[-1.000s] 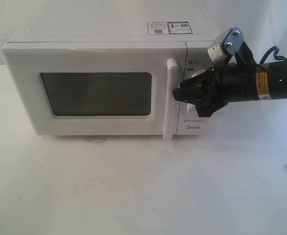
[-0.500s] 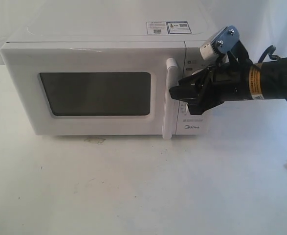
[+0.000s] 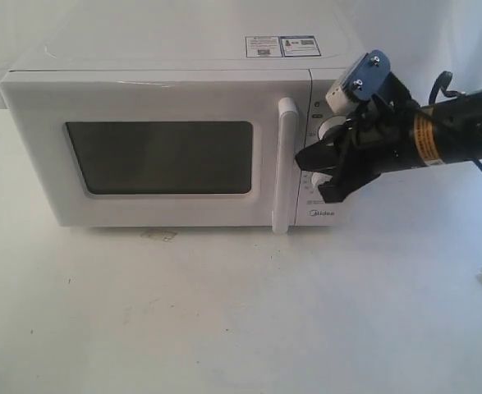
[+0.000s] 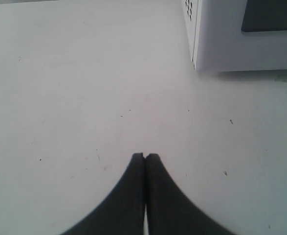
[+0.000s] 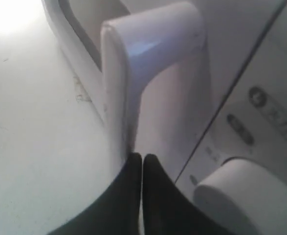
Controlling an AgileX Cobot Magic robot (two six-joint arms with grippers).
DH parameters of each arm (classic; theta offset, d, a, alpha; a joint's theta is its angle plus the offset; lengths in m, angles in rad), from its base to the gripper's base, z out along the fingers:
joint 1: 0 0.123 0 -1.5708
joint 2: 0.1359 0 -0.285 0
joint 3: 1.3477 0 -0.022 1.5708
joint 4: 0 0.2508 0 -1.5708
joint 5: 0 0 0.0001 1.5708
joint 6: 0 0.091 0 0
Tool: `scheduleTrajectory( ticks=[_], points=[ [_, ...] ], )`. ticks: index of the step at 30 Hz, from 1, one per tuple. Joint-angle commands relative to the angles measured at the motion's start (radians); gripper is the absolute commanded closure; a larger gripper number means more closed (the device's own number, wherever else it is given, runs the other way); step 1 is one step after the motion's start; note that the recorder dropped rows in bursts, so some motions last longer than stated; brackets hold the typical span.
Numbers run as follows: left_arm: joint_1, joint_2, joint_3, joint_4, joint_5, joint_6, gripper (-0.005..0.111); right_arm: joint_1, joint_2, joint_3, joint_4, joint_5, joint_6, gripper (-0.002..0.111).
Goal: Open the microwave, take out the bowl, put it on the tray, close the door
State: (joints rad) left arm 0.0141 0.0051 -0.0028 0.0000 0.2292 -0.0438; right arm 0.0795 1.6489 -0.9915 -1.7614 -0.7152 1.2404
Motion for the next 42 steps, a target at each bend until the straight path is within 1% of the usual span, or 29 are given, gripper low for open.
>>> scheduleTrajectory(
  ticks=[1, 7, 12, 18, 20, 22, 24, 28, 32, 34, 36, 38, 40, 41, 42],
  points=[
    [-0.005, -0.005, 0.003, 0.000, 0.003, -0.003, 0.107, 0.077, -0.045, -0.031, 0.017, -0.229, -0.027, 0.108],
    [-0.005, -0.005, 0.003, 0.000, 0.003, -0.003, 0.107, 0.074, -0.103, -0.031, 0.017, -0.231, -0.022, 0.108],
    [-0.005, -0.005, 0.003, 0.000, 0.003, -0.003, 0.107, 0.026, -0.126, -0.017, 0.017, -0.231, 0.019, 0.108],
    [-0.005, -0.005, 0.003, 0.000, 0.003, -0.003, 0.107, 0.019, -0.130, 0.038, 0.017, -0.297, 0.021, 0.108],
    [-0.005, -0.005, 0.003, 0.000, 0.003, -0.003, 0.107, 0.019, -0.132, 0.038, 0.017, -0.267, 0.024, 0.108],
    [-0.005, -0.005, 0.003, 0.000, 0.003, -0.003, 0.107, 0.019, -0.132, 0.038, 0.017, -0.180, 0.084, 0.106],
    [-0.005, -0.005, 0.003, 0.000, 0.003, -0.003, 0.107, -0.014, -0.132, 0.038, 0.017, -0.155, 0.099, 0.102],
    [-0.005, -0.005, 0.003, 0.000, 0.003, -0.003, 0.107, -0.088, -0.144, 0.038, 0.017, -0.196, 0.102, 0.102],
    [-0.005, -0.005, 0.003, 0.000, 0.003, -0.003, 0.107, -0.091, -0.145, 0.038, 0.017, -0.210, 0.106, 0.101],
    [-0.005, -0.005, 0.003, 0.000, 0.003, -0.003, 0.107, -0.091, -0.143, 0.038, 0.017, -0.210, 0.106, 0.095],
    [-0.005, -0.005, 0.003, 0.000, 0.003, -0.003, 0.107, -0.091, -0.143, 0.038, 0.017, -0.201, 0.106, 0.083],
    [-0.005, -0.005, 0.003, 0.000, 0.003, -0.003, 0.107, -0.091, -0.143, 0.038, 0.017, -0.181, 0.106, 0.064],
    [-0.005, -0.005, 0.003, 0.000, 0.003, -0.003, 0.107, -0.091, -0.143, 0.038, 0.017, -0.162, 0.106, 0.052],
    [-0.005, -0.005, 0.003, 0.000, 0.003, -0.003, 0.107, -0.091, -0.143, 0.038, 0.017, -0.152, 0.106, 0.049],
    [-0.005, -0.005, 0.003, 0.000, 0.003, -0.003, 0.107, -0.091, -0.141, 0.038, 0.017, -0.145, 0.106, 0.050]
  ],
)
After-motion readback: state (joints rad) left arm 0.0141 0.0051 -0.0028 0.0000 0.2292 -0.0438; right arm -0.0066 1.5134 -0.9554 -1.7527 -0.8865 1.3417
